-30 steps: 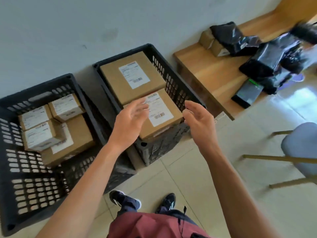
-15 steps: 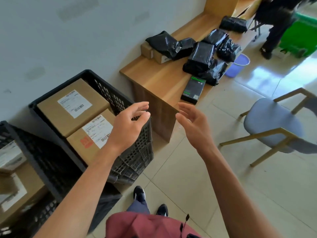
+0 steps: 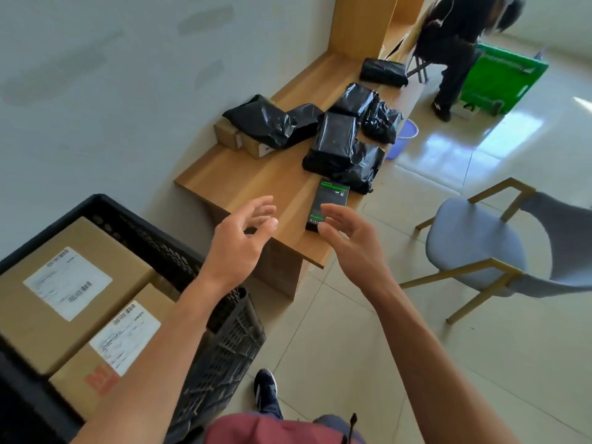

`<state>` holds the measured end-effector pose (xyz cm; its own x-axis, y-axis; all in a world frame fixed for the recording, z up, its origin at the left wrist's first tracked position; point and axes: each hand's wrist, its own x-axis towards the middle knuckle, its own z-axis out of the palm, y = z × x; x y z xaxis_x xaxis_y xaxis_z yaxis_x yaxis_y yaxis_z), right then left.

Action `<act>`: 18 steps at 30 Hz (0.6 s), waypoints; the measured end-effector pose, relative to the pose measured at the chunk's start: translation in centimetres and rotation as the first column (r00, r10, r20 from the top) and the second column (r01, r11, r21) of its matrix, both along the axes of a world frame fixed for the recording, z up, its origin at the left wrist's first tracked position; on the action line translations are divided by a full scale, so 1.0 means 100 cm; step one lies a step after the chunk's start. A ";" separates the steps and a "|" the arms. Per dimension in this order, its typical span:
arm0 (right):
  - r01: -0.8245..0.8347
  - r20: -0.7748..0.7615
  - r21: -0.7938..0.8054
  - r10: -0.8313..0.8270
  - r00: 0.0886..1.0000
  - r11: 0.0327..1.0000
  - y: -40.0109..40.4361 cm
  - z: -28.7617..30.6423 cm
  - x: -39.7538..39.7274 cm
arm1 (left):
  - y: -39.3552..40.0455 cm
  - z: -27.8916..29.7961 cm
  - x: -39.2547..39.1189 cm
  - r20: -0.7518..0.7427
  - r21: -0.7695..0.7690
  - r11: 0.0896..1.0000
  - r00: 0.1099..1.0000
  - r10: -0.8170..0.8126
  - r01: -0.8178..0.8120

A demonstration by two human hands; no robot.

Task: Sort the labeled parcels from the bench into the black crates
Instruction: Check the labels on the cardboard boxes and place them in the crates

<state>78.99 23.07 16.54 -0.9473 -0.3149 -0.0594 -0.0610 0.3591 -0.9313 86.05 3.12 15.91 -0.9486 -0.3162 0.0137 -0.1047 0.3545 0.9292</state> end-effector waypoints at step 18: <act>-0.043 0.020 0.109 0.041 0.999 0.993 0.078 -0.014 -0.183 | 0.075 -0.019 -0.204 0.040 -0.018 0.996 0.996 -0.082 0.082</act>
